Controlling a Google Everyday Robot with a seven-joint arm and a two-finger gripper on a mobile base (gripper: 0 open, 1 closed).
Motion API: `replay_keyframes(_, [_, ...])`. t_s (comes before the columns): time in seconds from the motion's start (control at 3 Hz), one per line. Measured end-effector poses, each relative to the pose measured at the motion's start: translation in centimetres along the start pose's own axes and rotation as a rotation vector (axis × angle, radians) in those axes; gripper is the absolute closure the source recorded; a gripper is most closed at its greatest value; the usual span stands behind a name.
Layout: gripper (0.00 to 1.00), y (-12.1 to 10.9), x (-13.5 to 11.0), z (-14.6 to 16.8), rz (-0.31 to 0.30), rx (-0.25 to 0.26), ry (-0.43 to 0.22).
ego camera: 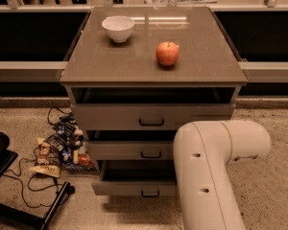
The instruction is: Open bottom drawer
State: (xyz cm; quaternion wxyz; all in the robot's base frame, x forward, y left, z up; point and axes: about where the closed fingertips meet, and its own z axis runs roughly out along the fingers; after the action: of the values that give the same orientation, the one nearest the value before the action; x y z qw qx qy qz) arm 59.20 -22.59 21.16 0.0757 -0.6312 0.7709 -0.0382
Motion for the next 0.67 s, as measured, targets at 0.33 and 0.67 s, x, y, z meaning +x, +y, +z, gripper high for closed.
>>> replay_keyframes(0.33, [0.83, 0.07, 0.01, 0.04, 0.0, -0.001, 0.0])
replay_keyframes(0.67, [0.6, 0.2, 0.01, 0.14, 0.0, -0.003, 0.0])
